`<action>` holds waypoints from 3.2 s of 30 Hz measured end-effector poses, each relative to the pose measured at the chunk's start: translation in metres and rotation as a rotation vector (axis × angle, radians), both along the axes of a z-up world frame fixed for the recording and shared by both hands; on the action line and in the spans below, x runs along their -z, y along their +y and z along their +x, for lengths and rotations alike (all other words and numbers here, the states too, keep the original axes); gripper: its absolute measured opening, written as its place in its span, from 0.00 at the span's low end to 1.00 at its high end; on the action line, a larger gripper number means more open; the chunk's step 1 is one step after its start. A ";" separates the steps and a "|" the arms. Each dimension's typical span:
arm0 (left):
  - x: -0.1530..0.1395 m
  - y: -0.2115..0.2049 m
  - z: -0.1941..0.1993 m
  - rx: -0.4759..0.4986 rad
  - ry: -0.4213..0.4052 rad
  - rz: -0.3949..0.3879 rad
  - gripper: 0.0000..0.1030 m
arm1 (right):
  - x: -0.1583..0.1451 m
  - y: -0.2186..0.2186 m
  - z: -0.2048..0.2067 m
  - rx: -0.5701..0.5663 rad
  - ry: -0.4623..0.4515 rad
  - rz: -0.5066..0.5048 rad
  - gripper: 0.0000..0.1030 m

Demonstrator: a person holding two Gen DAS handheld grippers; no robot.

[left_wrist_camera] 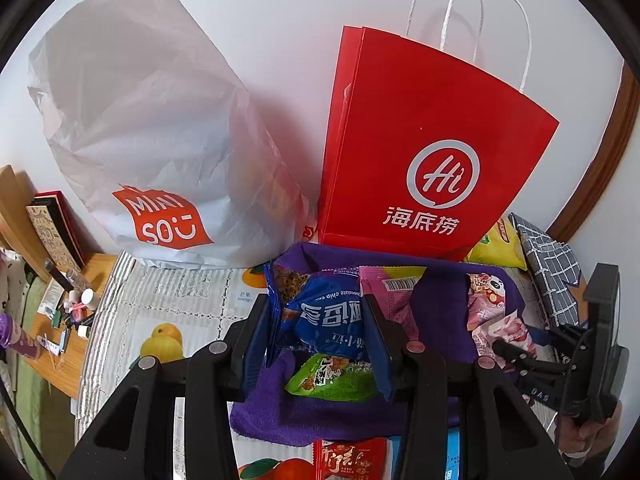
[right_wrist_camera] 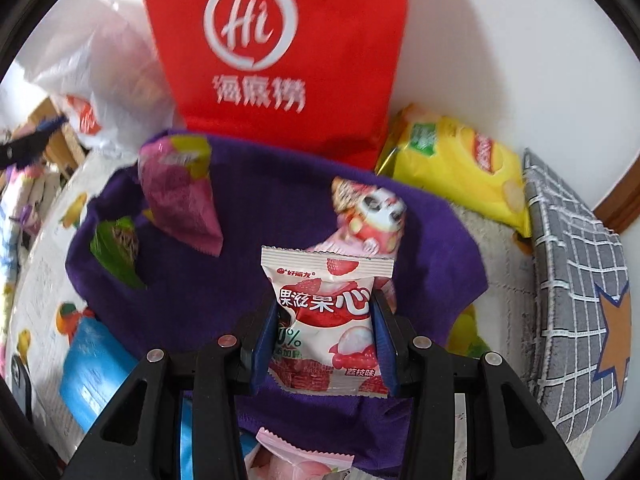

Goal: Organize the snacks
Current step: 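Lower the blue bag with the left gripper while the right releases the lychee packet onto the towel, then move the right gripper down to the pink peach candy packet on the sheet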

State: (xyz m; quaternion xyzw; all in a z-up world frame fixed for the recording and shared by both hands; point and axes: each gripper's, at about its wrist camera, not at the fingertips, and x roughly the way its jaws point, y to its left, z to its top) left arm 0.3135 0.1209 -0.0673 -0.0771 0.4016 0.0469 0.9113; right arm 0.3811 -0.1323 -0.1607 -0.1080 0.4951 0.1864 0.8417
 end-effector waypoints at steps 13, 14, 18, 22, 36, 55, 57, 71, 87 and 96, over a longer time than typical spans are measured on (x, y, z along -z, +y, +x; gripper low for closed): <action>0.012 -0.004 0.007 0.006 0.048 0.010 0.41 | 0.017 0.014 -0.003 -0.061 0.057 -0.072 0.44; 0.013 -0.005 0.008 0.009 0.055 0.009 0.41 | 0.017 0.014 -0.004 -0.064 0.057 -0.069 0.44; 0.021 -0.010 0.012 0.021 0.086 0.006 0.41 | 0.008 0.014 -0.006 -0.069 0.055 -0.051 0.47; 0.029 -0.015 0.016 0.023 0.107 0.000 0.41 | -0.013 0.006 -0.013 -0.057 0.005 -0.035 0.49; 0.062 -0.026 0.033 -0.010 0.111 -0.146 0.41 | -0.052 -0.006 -0.021 -0.036 -0.078 0.052 0.53; 0.044 -0.018 0.026 0.034 0.121 -0.249 0.55 | -0.062 -0.001 -0.026 -0.034 -0.116 0.068 0.58; 0.039 -0.018 0.024 0.040 0.106 -0.248 0.60 | -0.064 0.000 -0.027 -0.033 -0.121 0.074 0.59; 0.001 -0.023 0.005 0.038 0.034 -0.116 0.61 | -0.081 0.000 -0.046 0.012 -0.146 0.155 0.62; -0.026 -0.016 -0.016 0.080 -0.011 -0.147 0.61 | 0.007 -0.052 -0.103 0.129 0.056 0.190 0.45; -0.035 -0.019 -0.023 0.111 -0.031 -0.141 0.61 | 0.039 -0.053 -0.091 0.164 0.099 0.183 0.44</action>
